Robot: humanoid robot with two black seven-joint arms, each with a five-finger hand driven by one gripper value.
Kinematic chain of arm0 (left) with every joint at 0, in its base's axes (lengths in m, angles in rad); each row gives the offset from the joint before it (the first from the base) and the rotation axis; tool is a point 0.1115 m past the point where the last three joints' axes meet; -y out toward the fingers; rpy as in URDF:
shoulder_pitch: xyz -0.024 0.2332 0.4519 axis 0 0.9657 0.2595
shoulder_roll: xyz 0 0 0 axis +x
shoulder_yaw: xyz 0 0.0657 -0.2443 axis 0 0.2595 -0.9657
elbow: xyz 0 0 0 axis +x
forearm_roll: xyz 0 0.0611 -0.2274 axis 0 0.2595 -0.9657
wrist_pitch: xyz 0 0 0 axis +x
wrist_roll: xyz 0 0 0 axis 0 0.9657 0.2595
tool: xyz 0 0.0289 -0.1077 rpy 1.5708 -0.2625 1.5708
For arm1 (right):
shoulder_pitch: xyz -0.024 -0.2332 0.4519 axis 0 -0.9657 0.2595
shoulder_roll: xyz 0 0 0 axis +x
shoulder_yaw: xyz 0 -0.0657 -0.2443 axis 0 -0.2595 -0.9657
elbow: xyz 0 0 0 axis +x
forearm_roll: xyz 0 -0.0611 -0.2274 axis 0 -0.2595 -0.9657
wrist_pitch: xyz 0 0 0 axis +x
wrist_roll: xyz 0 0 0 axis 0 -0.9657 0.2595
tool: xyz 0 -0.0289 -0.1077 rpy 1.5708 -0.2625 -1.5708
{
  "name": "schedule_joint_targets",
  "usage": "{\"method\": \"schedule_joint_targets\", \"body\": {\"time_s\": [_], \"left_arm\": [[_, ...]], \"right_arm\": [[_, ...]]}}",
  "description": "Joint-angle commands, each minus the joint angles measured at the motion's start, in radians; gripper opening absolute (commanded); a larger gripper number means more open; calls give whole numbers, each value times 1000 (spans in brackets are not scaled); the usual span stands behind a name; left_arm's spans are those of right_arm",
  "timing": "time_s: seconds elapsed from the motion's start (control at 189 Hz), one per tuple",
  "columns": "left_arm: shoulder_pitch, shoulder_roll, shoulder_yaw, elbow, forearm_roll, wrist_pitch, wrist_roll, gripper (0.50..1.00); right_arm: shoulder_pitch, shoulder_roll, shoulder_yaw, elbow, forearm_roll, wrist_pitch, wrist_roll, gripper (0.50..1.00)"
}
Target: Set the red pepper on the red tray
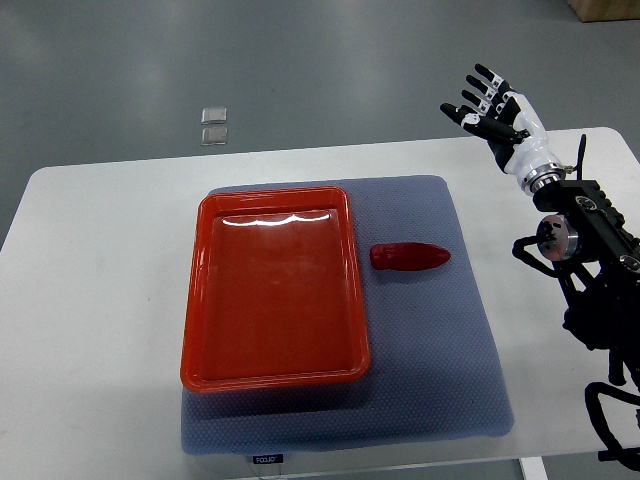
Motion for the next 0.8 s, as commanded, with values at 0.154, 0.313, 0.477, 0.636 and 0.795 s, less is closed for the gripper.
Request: {"method": "schedule_joint_targets", "body": {"time_s": [0.154, 0.313, 0.477, 0.636, 0.795], "left_arm": [[0, 0, -1, -4, 1, -1, 0, 1000], [0, 0, -1, -3, 1, -1, 0, 1000], [0, 0, 1, -3, 1, 1, -2, 1000], [0, 0, -1, -3, 1, 1, 0, 1000], [0, 0, -1, -3, 1, -1, 0, 1000]], "right_arm": [[1, -9, -2, -2, 0, 2, 0, 919], [4, -10, -2, -2, 0, 2, 0, 919], [7, -12, 3, -2, 1, 0, 0, 917], [12, -18, 1, 2, 1, 3, -2, 917], [23, -35, -2, 5, 0, 48, -3, 917]]}}
